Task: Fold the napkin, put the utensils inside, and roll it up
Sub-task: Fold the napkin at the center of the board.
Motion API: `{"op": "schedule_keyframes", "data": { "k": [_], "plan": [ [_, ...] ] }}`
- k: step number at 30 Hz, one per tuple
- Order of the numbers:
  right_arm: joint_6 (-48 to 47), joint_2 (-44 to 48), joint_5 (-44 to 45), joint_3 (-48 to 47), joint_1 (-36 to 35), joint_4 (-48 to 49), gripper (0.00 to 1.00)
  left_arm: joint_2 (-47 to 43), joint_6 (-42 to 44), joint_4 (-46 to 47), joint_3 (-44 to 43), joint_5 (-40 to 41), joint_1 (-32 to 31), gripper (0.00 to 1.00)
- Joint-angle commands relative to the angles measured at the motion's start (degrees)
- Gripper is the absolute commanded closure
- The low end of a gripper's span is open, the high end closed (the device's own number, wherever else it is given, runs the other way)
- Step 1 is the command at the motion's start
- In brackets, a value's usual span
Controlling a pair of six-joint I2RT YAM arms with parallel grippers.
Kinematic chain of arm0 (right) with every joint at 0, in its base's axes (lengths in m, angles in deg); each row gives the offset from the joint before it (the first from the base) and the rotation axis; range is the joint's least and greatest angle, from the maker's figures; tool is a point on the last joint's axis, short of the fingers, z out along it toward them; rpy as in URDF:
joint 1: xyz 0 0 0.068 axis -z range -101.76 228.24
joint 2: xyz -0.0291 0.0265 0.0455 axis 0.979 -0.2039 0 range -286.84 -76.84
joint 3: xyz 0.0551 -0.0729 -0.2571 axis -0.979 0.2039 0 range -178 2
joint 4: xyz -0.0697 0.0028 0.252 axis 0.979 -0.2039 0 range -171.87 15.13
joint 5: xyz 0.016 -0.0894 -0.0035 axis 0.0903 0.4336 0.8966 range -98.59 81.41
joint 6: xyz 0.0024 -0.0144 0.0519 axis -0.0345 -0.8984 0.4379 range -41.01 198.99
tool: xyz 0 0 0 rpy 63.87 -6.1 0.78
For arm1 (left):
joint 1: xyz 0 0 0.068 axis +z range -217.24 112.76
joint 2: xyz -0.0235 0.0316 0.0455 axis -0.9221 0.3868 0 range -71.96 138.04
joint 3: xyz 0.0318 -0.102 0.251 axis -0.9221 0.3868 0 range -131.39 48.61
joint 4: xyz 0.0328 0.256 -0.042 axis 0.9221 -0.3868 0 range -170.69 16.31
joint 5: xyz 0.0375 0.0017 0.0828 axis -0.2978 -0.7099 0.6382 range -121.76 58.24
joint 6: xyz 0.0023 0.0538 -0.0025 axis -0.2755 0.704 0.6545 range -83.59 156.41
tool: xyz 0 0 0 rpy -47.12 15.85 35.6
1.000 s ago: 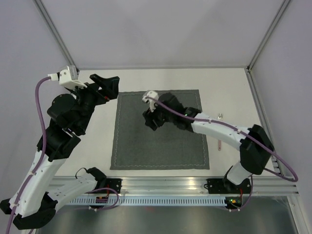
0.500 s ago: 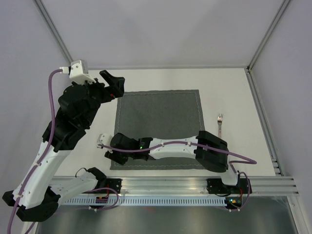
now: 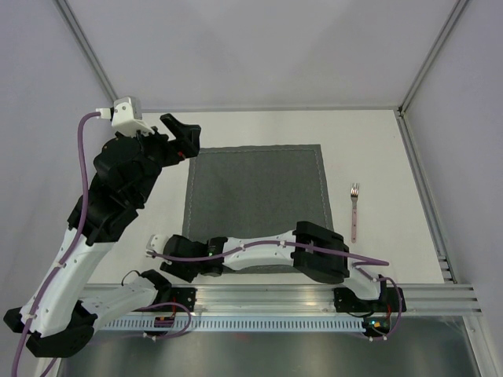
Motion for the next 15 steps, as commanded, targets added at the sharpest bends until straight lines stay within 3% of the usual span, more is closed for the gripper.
{"op": "schedule_keyframes", "data": {
  "k": [1, 15],
  "plan": [
    [0.81, -1.24, 2.08, -4.02, -1.27, -3.07, 0.55, -0.75, -1.19, -1.32, -0.29, 0.91, 0.24, 0.00],
    [-0.95, -5.20, 6.48, -5.87, -2.59, -3.08, 0.53, -1.19, -0.93, -1.50, 1.20, 0.65, 0.24, 0.00]
  ]
}}
